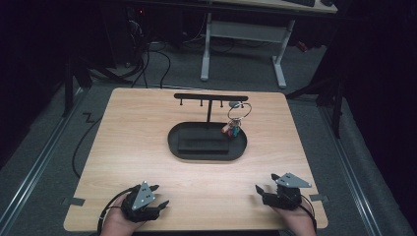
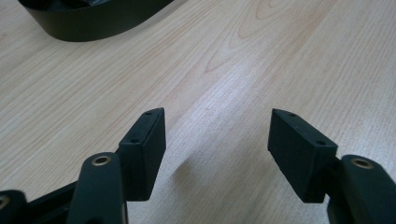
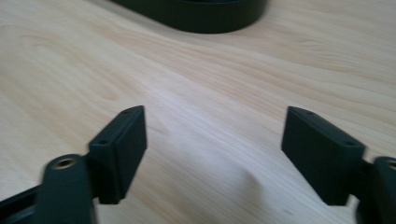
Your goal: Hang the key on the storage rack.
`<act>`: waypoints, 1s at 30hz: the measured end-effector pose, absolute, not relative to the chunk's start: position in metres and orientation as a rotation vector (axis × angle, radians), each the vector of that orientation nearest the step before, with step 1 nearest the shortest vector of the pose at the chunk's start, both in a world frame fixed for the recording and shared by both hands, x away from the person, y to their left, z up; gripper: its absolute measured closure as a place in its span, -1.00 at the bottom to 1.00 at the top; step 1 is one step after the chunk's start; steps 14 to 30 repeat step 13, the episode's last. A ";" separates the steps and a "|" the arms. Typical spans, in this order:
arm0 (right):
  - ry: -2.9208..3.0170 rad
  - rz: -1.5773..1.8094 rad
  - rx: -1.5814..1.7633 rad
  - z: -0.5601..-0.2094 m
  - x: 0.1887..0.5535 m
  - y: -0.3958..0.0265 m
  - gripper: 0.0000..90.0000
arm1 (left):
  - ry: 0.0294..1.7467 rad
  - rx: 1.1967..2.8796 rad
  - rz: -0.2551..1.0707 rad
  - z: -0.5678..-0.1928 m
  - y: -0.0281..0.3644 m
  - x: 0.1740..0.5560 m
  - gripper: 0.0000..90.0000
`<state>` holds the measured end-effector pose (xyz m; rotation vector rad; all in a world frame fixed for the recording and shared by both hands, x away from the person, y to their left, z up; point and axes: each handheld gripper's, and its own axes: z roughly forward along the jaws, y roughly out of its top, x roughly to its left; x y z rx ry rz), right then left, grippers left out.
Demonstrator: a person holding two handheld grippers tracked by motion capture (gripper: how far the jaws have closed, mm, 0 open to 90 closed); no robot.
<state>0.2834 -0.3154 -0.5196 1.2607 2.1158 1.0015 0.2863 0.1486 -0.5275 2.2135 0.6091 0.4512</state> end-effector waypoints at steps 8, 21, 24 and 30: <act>2.121 1.034 1.274 -0.527 0.293 -0.315 -0.47 | 0.615 2.220 0.435 -0.531 0.146 0.289 -0.17; 2.135 1.023 1.263 -0.528 0.291 -0.313 -0.47 | 0.608 2.219 0.434 -0.529 0.147 0.289 -0.16; 2.135 1.023 1.263 -0.528 0.291 -0.313 -0.47 | 0.608 2.219 0.434 -0.529 0.147 0.289 -0.16; 2.135 1.023 1.263 -0.528 0.291 -0.313 -0.47 | 0.608 2.219 0.434 -0.529 0.147 0.289 -0.16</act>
